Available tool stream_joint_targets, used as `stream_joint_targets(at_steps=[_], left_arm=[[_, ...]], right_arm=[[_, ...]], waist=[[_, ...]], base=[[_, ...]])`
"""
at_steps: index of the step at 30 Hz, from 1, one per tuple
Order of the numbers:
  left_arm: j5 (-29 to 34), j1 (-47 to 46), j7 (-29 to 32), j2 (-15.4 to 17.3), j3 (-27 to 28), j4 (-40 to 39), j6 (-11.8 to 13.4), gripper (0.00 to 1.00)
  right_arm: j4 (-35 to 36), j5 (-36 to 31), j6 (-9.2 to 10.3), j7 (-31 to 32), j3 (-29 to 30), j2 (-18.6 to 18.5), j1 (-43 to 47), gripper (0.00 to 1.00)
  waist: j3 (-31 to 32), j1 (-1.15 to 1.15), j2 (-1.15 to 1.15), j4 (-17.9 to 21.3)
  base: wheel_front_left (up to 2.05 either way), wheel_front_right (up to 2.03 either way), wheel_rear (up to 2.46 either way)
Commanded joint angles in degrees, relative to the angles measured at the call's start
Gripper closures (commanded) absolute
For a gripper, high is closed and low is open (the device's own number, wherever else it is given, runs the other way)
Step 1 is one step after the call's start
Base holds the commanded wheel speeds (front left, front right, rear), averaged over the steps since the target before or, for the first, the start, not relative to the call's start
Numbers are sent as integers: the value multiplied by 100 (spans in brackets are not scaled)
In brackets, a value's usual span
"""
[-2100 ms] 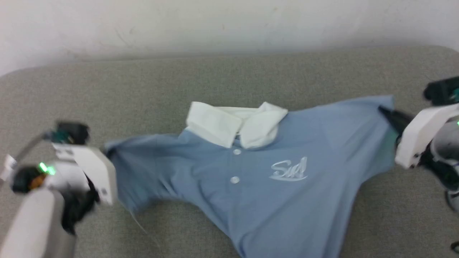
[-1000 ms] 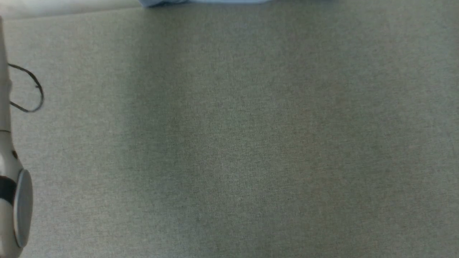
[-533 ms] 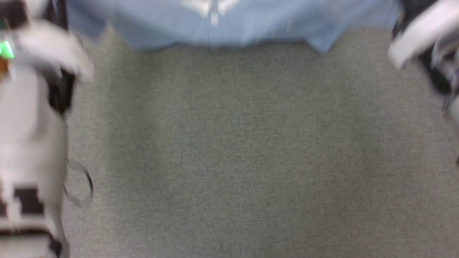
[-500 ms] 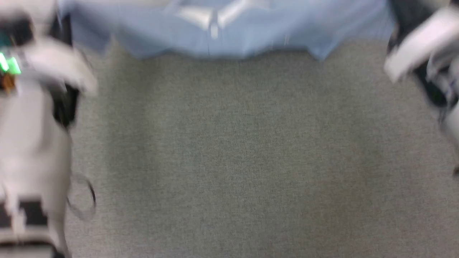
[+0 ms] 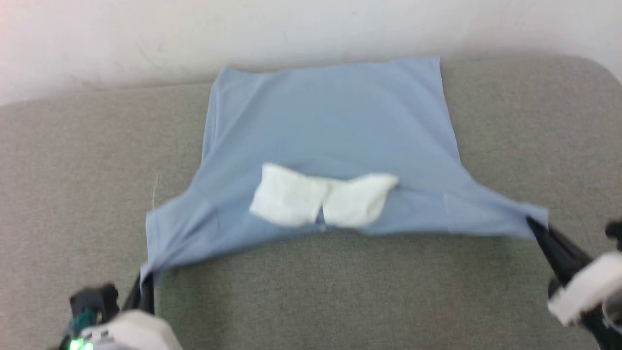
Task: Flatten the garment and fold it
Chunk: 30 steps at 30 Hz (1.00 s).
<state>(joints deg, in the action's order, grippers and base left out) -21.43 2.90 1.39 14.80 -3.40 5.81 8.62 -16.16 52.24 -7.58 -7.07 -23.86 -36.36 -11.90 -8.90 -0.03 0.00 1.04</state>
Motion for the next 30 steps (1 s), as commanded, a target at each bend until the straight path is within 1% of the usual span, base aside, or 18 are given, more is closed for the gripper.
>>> stream_joint_targets(at_steps=[1,4,7,12,16,18,19,20,22,25,27,30], left_arm=[[20,246,135,23,28,-236,112,100],[34,982,697,36,4,-994,382,100],[-7,1492,1186,35,-10,-1510,580,100],[-84,2048,1895,33,-157,-2057,752,100],[-65,2273,2166,43,-189,-2464,892,100],[-28,2317,2164,46,-170,-2628,949,100],[-13,2323,2144,49,-161,-2695,963,100],[-5,2311,2115,47,-156,-2754,966,100],[12,2265,2089,50,-193,-2837,944,100],[35,2142,1987,8,-259,-2965,915,100],[93,2054,1872,-6,-283,-3040,908,100],[108,1856,1642,-16,-427,-3141,727,100]], right_arm=[[108,-6,9,30,181,62,255,100],[421,-130,9,254,832,297,1110,100],[790,-300,9,571,1437,655,1876,100],[1418,-730,9,1308,2287,1338,2950,100],[1902,-1140,9,2075,2880,1859,3593,99],[2168,-1298,9,2438,3083,2098,3760,57],[2328,-1352,9,2597,3132,2179,3789,4],[2527,-1398,9,2661,3169,2228,3758,0],[2897,-1353,9,2647,3309,2397,3564,0],[3216,-1433,9,2648,3522,2464,3140,0],[3195,-1553,9,2676,3676,2470,2726,0],[2821,-1701,9,2682,3902,2399,1882,0]], waist=[[143,3,0,-74],[192,3,0,-156],[220,3,0,-255],[274,3,0,-415],[288,3,0,-515],[272,3,0,-547],[263,3,0,-561],[254,3,0,-576],[249,3,0,-611],[240,3,0,-678],[209,3,0,-738],[42,3,0,-898]], base=[[0,0,0],[0,0,0],[0,0,0],[0,0,0],[0,0,0],[0,0,0],[0,0,0],[0,0,0],[0,0,0],[0,0,0],[0,0,0],[0,0,0]])
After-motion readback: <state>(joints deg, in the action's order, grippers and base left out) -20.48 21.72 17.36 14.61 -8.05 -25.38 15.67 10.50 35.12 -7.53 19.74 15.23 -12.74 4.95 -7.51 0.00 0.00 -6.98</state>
